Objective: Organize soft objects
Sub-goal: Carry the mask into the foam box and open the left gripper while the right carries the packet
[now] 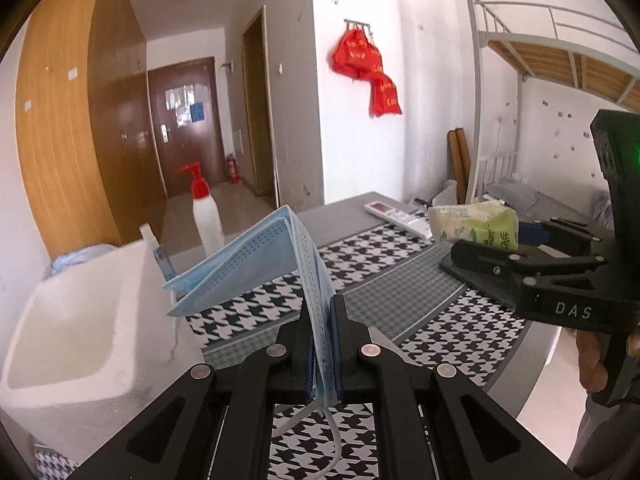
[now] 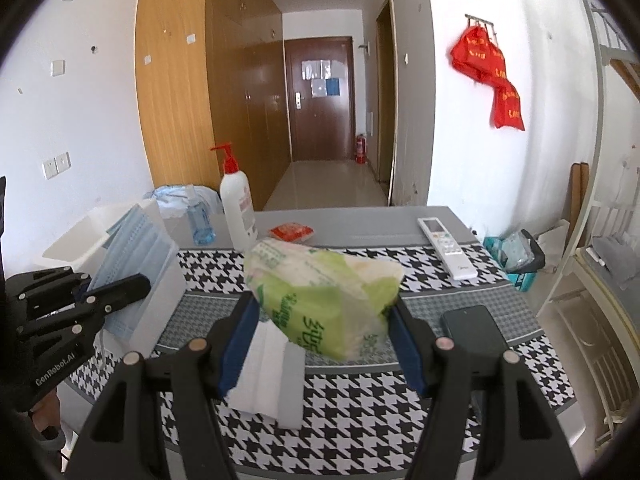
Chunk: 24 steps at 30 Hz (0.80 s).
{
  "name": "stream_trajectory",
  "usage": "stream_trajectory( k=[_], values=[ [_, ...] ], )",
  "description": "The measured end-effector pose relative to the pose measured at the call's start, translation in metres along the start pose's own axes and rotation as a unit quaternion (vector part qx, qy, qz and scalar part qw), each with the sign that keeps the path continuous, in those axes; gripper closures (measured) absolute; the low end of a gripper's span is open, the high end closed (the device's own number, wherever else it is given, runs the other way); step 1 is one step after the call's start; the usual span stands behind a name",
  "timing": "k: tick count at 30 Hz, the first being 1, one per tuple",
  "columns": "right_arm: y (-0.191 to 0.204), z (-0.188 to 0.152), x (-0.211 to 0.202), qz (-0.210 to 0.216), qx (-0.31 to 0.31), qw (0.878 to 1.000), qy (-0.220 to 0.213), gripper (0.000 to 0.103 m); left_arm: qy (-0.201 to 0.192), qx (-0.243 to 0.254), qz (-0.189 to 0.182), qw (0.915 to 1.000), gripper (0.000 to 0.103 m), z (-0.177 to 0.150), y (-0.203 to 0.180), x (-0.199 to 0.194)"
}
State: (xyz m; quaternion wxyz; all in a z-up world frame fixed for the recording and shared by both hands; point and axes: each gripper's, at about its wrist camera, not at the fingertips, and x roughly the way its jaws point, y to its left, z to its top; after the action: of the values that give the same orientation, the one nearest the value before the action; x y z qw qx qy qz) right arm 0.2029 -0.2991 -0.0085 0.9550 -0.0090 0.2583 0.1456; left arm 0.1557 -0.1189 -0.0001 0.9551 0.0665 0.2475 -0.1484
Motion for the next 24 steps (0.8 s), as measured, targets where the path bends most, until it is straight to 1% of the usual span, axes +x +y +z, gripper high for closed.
stream_trajectory(
  k=[9, 15, 24],
  values=[
    [0.014, 0.004, -0.018, 0.001, -0.001, 1.000, -0.031, 0.035, -0.031, 0.010, 0.008, 0.9994, 0.095, 0.008, 0.006, -0.020],
    [0.021, 0.008, -0.022, 0.000, -0.005, 0.999, -0.041, 0.035, -0.052, 0.012, 0.018, 0.9984, 0.095, 0.015, 0.010, -0.029],
    [0.037, 0.014, -0.026, 0.011, -0.017, 0.998, -0.055, 0.035, -0.072, 0.009, 0.032, 0.9968, 0.095, 0.016, 0.020, -0.041]
  ],
)
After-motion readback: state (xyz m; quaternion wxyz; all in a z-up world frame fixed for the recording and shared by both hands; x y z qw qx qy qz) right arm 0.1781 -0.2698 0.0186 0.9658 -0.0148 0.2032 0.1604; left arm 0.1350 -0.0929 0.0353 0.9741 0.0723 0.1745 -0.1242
